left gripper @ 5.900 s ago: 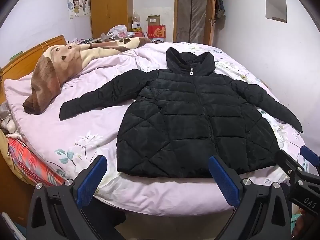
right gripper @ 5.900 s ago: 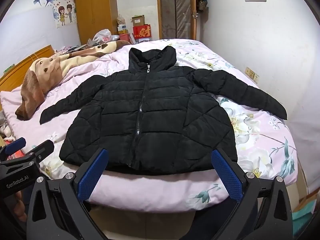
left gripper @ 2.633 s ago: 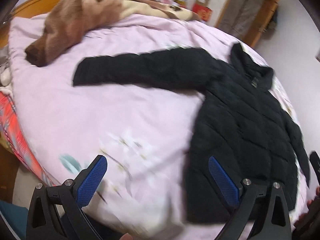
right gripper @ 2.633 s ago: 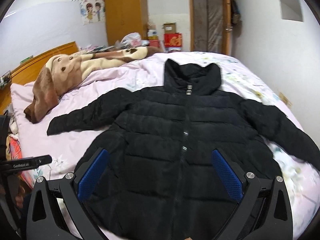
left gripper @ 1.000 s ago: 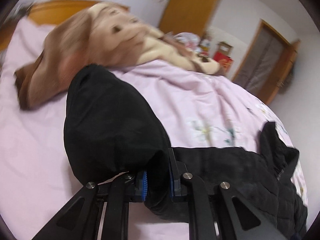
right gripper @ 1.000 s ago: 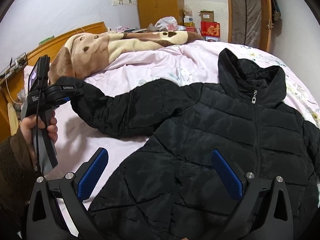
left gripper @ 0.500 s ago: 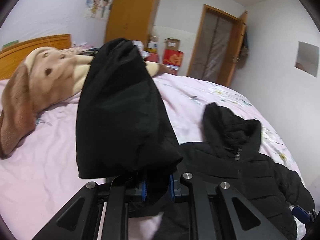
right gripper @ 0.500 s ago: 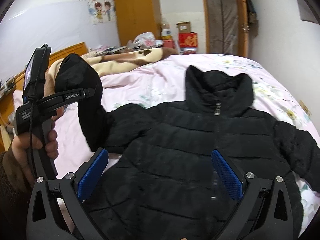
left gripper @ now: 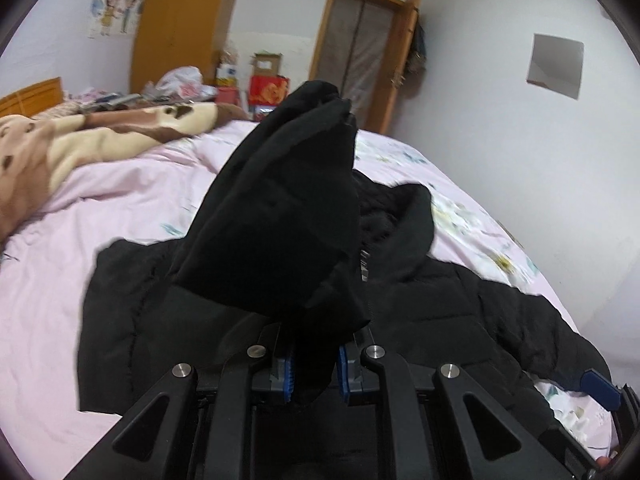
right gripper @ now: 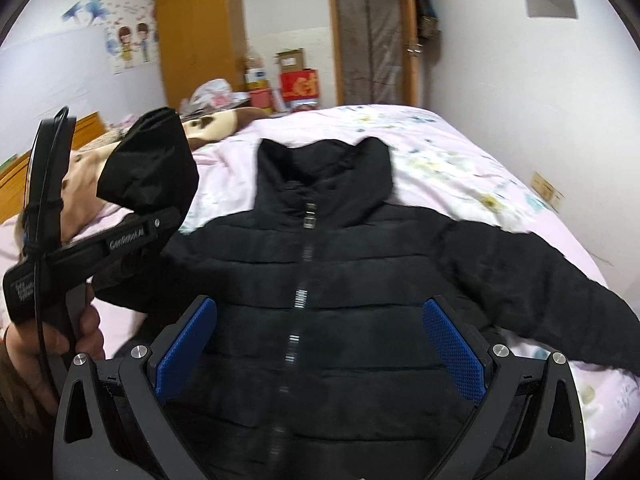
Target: Fold large clothes
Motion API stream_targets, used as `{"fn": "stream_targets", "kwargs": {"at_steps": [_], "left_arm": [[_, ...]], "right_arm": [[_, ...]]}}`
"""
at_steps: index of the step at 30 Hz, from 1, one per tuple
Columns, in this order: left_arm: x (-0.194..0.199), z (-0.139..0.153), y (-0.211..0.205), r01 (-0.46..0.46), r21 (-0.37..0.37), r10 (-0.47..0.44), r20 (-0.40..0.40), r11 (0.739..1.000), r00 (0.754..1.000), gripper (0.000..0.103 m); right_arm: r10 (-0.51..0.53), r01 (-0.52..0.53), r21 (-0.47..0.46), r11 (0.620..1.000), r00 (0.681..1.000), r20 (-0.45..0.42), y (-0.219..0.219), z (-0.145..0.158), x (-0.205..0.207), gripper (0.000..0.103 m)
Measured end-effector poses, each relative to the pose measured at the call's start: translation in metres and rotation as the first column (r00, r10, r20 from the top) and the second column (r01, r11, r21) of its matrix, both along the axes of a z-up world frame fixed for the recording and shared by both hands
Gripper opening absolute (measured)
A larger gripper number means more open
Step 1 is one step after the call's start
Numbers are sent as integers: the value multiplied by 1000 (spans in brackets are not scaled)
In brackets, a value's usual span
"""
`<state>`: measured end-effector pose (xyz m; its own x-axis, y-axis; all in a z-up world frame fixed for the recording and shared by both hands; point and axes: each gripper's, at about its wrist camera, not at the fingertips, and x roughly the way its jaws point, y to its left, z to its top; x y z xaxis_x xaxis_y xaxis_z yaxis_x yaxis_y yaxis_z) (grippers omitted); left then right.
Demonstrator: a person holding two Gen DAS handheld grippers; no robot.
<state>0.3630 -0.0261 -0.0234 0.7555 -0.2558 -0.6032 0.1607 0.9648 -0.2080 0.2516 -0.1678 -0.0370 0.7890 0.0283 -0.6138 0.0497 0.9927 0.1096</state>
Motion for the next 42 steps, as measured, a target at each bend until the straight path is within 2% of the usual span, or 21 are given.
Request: {"fn": "stream_targets", "kwargs": {"at_steps": [6,9,12,16,18,22,23,25,26,27,30,33,39,42], "left_arm": [[-2,-28,-55,106,-3,-106,-47,994,993,16],[1,-43,-83,130,40,-127,-64,991,990,16],[6,-53,-95,147,14,-145,-89,989,985,16],[10,-68,-115,194,35,-189,-107,980,976,16],[11,-77,-123,193,53,-186,-121,980,975,16],[16,-95,-125,191,40,-183,-158,981,970,19],[15,-95,-124,189,47,-179,-155,981,971,25],[15,-95,-122,203,35,-196,-145,979,970,46],[15,-94,-120,219,5,-216,-143,976,966,68],[12,-92,-119,237,-18,-237,-131,971,963,82],[6,-83,-113,243,-11,-243,-101,970,965,84],[3,-72,-97,251,-64,-257,-119,966,959,84],[-11,-37,-29,180,-72,-185,-68,981,980,88],[-3,-38,2,90,-9,-90,-85,996,992,89]], "right_arm": [[-73,74,16,997,997,-25,-32,-14,-4,102],[-94,95,13,995,995,-39,-42,-21,-3,102],[-111,111,7,994,993,-47,-51,-27,-5,102],[-140,141,10,990,988,-66,-66,-35,-4,102],[-149,150,8,989,986,-77,-72,-40,-2,102],[-163,165,7,986,981,-101,-79,-50,4,102],[-166,169,15,986,980,-108,-80,-52,5,102],[-169,173,26,985,978,-119,-83,-56,7,102],[-170,174,29,984,978,-121,-82,-57,8,102],[-169,174,30,984,978,-124,-82,-58,9,102],[-167,172,30,985,978,-128,-81,-59,13,102],[-164,169,32,985,979,-124,-80,-58,19,102],[-160,167,55,984,980,-118,-82,-57,40,102],[-110,121,57,991,982,-155,-75,-70,62,102]]}}
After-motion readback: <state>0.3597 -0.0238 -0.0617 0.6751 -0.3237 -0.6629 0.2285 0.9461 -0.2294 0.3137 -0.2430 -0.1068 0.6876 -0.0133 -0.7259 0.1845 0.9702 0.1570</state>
